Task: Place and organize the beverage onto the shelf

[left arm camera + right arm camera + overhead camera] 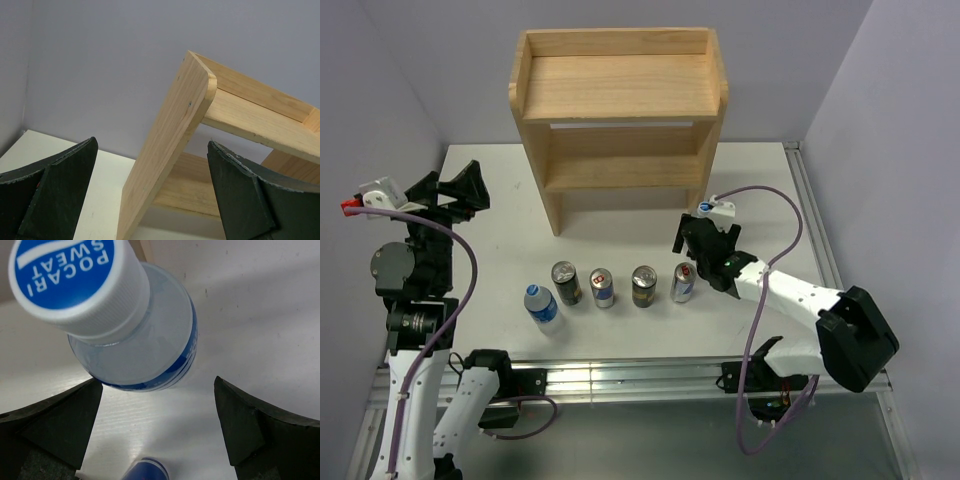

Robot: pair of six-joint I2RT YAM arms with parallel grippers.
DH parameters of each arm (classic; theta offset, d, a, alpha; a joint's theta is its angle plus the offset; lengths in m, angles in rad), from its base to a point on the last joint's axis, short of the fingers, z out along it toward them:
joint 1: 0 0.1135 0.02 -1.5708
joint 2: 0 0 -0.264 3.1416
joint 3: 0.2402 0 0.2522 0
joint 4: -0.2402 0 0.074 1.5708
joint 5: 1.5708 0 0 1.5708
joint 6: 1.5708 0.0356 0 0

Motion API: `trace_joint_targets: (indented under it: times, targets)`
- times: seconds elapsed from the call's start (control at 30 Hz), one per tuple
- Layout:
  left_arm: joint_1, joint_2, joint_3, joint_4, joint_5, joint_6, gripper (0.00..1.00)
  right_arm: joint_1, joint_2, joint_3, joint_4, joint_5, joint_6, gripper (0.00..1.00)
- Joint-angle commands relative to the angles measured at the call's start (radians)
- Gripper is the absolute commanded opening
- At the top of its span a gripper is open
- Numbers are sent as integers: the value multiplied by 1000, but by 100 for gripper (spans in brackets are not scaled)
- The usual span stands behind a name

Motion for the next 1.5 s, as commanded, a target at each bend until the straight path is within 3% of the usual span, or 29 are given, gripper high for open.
trace_joint_targets:
  times: [0.0,1.0,1.2,1.23,1.4,1.47]
  targets:
    - [5,-13,-6,19,15,16,98,-9,23,10,70,55,8,100]
    - [6,-18,-6,16,9,26,98,-10,245,141,126,215,-32,97]
    - [5,-17,-6,16,9,26,98,-10,274,171,81,259,5,73]
    - [5,-17,-7,16,8,26,98,-10,279,177,81,262,11,64]
    - [5,-20,-7,17,3,29,98,-10,280,177,81,270,17,42]
    - [5,-21,-9,17,1,30,98,-10,279,171,81,271,19,26]
